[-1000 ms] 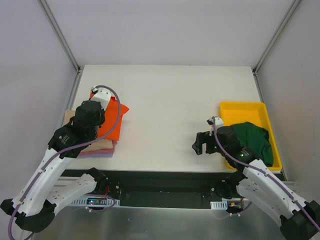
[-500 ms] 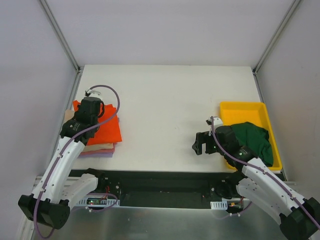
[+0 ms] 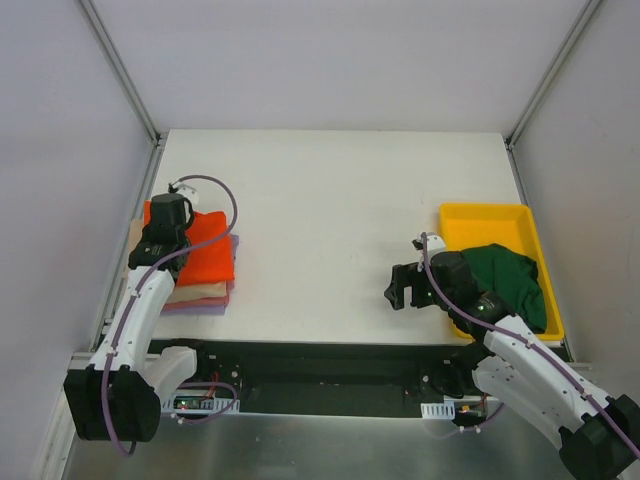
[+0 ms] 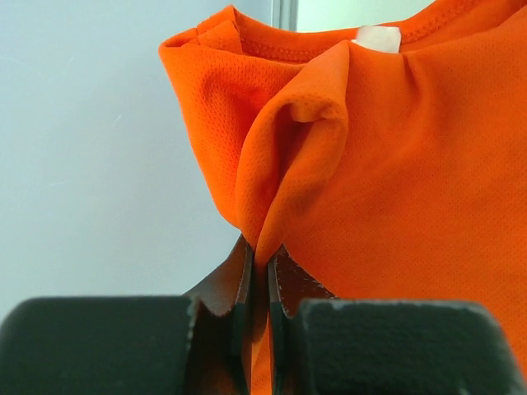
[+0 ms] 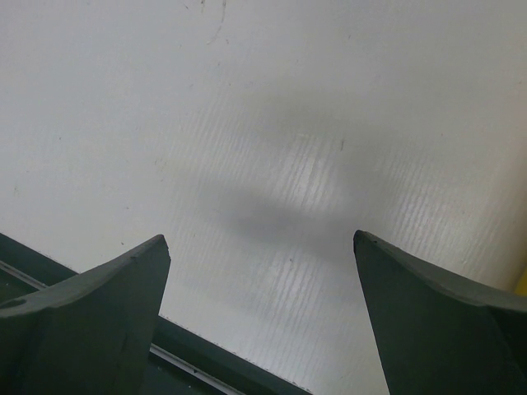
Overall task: Fold and stack the t-shirts
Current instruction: Put the neatly folded tshirt into the corner of the board with the left arm
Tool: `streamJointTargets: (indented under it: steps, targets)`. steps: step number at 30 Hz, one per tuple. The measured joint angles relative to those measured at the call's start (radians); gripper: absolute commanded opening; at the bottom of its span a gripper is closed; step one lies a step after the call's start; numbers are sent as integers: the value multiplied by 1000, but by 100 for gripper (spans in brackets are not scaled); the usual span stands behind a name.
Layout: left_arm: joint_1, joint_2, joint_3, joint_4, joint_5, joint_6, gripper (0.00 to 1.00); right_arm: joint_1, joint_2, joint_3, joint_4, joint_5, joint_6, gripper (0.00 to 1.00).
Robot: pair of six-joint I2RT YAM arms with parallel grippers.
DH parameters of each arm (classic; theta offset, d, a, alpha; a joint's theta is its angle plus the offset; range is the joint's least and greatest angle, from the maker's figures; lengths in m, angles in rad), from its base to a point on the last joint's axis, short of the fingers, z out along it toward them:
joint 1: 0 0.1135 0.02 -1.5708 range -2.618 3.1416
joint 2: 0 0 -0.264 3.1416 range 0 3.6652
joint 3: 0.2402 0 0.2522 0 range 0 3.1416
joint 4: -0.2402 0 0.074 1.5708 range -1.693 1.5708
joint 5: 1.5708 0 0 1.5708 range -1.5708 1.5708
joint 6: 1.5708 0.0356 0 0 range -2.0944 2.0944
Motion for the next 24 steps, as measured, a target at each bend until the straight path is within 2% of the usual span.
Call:
streamJointTargets:
  steps: [8,15,16,18,19,20,24]
  targets:
    - [127,-8,-49,122,121,117,0,0,0,0,-1,5,0,96]
    - [239,3,-110,208,233,163,0,0,-7,0,-1,11,0,96]
    - [251,3,-120,215,250,164,4,0,-8,0,-1,12,0,96]
    - [267,4,-135,230,264,173,33,0,-8,0,-1,12,0,96]
    - [272,4,-142,239,269,182,80,0,-8,0,-1,12,0,96]
    - [273,4,-145,250,270,188,99,0,-8,0,-1,12,0,96]
    - [273,8,-138,286,269,174,99,0,-7,0,-1,12,0,96]
